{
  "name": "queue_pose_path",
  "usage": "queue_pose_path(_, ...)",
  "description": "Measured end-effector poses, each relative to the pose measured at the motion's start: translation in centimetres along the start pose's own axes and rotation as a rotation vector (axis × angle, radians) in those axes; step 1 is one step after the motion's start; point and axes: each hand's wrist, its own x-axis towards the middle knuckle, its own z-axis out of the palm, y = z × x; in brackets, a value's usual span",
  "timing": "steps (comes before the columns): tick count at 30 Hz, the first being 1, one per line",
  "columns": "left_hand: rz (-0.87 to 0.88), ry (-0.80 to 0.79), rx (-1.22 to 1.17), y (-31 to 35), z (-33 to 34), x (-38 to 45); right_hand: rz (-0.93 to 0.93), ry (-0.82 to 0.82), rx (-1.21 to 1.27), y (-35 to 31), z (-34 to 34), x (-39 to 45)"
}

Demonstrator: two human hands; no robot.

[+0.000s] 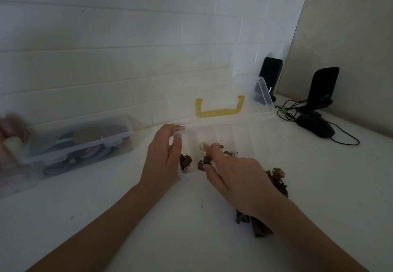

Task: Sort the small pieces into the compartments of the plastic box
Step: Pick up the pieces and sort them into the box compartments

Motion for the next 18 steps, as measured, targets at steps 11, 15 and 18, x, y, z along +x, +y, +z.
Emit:
queue_pose_path(11,-0.014,0.000,0.003,0.0,0.0,0.1,0.106,0.237,0.211,0.7,-1.1,-0.1)
queue_pose_path(15,-0.026,0.004,0.009,0.0,0.0,0.0,0.072,0.367,0.258,-0.4,-0.9,-0.2)
queue_pose_path(18,-0.033,-0.005,0.000,0.1,0.0,0.0,0.117,0.568,0.272,-1.6,-0.6,0.1)
